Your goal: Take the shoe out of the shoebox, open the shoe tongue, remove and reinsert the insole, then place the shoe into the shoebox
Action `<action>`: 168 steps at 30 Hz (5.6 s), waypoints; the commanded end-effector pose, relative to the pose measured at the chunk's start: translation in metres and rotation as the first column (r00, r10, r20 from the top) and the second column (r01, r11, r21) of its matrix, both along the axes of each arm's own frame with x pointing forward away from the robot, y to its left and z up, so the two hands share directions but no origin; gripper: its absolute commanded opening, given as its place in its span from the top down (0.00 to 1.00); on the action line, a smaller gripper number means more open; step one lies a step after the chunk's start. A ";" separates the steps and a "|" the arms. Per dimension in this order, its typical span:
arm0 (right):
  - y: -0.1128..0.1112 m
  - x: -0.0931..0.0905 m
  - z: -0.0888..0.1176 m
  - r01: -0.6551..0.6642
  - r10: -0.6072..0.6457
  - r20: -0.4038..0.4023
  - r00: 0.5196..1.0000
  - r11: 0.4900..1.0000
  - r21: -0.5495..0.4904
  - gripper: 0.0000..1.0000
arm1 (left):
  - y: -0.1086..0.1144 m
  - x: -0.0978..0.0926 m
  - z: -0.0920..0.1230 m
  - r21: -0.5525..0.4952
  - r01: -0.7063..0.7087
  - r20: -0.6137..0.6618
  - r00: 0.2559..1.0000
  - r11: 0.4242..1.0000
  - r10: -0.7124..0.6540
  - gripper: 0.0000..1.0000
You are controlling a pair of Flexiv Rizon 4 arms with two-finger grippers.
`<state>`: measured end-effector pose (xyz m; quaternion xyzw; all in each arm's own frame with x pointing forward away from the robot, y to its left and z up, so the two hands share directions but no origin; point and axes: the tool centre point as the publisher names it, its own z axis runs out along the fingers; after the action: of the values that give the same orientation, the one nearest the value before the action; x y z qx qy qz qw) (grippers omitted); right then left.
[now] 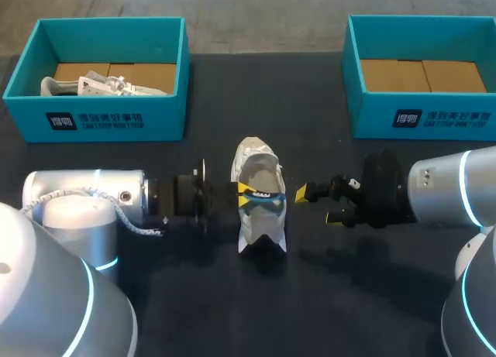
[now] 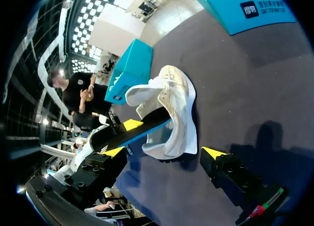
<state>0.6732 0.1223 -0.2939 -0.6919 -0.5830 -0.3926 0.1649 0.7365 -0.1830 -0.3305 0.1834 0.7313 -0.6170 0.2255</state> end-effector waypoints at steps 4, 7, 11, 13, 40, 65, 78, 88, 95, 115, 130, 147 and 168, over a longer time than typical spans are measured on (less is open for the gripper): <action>-0.001 -0.001 0.001 -0.001 0.001 -0.001 1.000 1.000 0.002 0.00 | -0.010 0.008 -0.003 0.008 -0.002 0.004 1.000 1.000 0.002 1.00; -0.001 -0.001 0.001 -0.001 0.001 -0.001 1.000 1.000 0.002 0.00 | -0.008 0.006 -0.001 0.007 -0.003 0.005 1.000 1.000 0.003 1.00; -0.001 -0.001 0.001 -0.001 0.001 -0.001 1.000 1.000 0.002 0.00 | -0.003 0.000 0.000 0.012 -0.003 0.007 1.000 1.000 0.003 0.87; -0.001 -0.001 0.001 -0.001 0.001 -0.001 1.000 1.000 0.002 0.00 | 0.001 -0.004 0.001 0.017 -0.003 0.007 1.000 1.000 0.003 0.69; -0.001 -0.001 0.001 -0.001 0.001 -0.001 1.000 1.000 0.002 0.00 | 0.000 -0.012 0.011 0.048 0.002 0.084 0.996 0.999 -0.006 1.00; -0.001 -0.001 0.001 -0.001 0.001 -0.001 1.000 1.000 0.002 0.00 | 0.004 0.002 0.001 0.108 -0.039 0.098 0.995 0.993 0.028 0.58; -0.001 -0.001 0.001 -0.001 0.001 -0.001 1.000 1.000 0.002 0.00 | 0.004 -0.017 0.015 0.093 0.006 0.116 0.993 0.996 -0.017 0.80; -0.001 -0.001 0.001 -0.001 0.001 -0.001 1.000 1.000 0.002 0.00 | -0.002 -0.010 0.003 0.120 0.002 0.128 0.992 0.993 -0.018 1.00; -0.001 -0.001 0.001 -0.001 0.001 -0.001 1.000 1.000 0.002 0.00 | -0.007 0.002 -0.004 0.146 -0.002 0.148 0.989 0.989 -0.020 1.00; -0.001 -0.001 0.001 -0.001 0.001 -0.001 1.000 1.000 0.002 0.00 | 0.005 -0.008 0.009 0.144 -0.028 0.152 0.988 0.989 0.006 0.83; -0.001 -0.001 0.001 -0.001 0.001 -0.001 1.000 1.000 0.002 0.00 | 0.001 -0.013 0.007 0.161 0.000 0.147 0.989 0.987 -0.024 1.00; -0.001 -0.001 0.001 -0.001 0.001 -0.001 1.000 1.000 0.002 0.00 | -0.004 0.015 -0.018 0.249 0.003 0.184 0.982 0.968 -0.051 1.00; -0.001 -0.001 0.001 -0.001 0.001 -0.001 1.000 1.000 0.002 0.00 | 0.009 -0.017 0.006 0.213 0.012 0.173 0.984 0.977 -0.050 0.89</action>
<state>0.6732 0.1223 -0.2939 -0.6919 -0.5830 -0.3926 0.1650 0.7246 -0.1776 -0.3265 0.2692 0.7661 -0.5210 0.2629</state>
